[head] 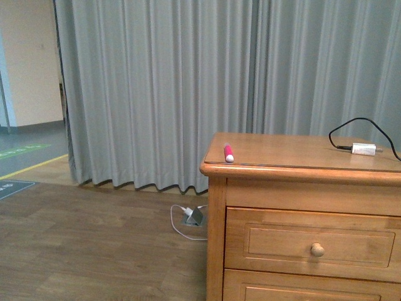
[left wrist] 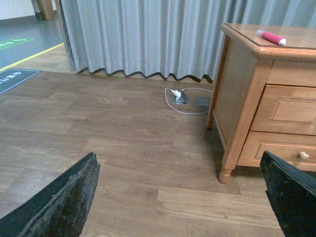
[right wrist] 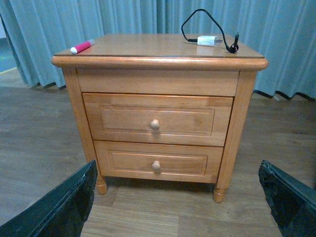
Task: Place pink marker in drawer with both arms
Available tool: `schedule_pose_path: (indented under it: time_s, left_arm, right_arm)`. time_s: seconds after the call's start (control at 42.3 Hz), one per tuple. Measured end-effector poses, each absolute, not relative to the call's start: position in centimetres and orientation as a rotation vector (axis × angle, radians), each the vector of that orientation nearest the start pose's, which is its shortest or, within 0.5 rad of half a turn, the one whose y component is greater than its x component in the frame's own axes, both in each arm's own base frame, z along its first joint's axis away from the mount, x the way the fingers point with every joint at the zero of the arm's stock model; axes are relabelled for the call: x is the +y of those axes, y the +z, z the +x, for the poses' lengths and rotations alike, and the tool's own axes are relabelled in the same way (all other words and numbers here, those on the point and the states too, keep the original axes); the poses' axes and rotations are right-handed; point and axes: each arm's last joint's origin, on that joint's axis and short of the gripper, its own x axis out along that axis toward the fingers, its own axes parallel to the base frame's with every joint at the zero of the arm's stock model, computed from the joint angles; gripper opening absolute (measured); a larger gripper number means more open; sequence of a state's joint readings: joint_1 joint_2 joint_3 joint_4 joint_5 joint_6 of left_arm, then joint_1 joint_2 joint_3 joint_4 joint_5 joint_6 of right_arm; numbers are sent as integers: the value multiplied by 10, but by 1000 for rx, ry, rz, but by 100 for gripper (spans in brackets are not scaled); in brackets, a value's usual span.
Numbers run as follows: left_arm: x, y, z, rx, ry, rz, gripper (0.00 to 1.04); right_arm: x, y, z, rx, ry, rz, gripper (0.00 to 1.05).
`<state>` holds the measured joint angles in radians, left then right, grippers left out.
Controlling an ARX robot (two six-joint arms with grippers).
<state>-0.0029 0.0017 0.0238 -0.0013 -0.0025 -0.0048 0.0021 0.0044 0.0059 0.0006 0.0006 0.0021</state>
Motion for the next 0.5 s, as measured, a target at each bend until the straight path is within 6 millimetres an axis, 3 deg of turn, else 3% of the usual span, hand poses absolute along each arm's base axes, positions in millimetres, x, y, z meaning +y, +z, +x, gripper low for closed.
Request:
schedule_pose_path:
  time_s: [0.496]
  left_arm:
    - [0, 171, 96, -20, 0, -5, 99]
  right_arm:
    - [0, 165, 98, -2, 2, 2, 96]
